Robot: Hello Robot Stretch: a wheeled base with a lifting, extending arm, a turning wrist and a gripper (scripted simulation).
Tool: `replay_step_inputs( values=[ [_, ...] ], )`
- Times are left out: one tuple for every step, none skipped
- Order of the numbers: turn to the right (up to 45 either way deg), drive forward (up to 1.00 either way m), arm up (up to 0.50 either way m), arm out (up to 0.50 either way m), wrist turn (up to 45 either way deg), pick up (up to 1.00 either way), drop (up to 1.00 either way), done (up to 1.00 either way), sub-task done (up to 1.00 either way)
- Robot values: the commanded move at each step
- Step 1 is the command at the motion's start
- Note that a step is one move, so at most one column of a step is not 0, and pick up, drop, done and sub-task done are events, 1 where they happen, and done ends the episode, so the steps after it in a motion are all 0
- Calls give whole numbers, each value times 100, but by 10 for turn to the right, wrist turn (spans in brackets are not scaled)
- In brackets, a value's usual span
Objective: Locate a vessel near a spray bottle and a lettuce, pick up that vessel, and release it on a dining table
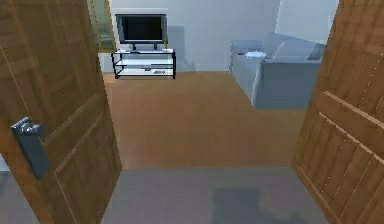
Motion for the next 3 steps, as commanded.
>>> replay_step_inputs(
  values=[
    [0,45,0,0,0,0,0,0,0],
    [0,50,0,0,0,0,0,0,0],
    [-210,0,0,0,0,0,0,0,0]
  ],
)
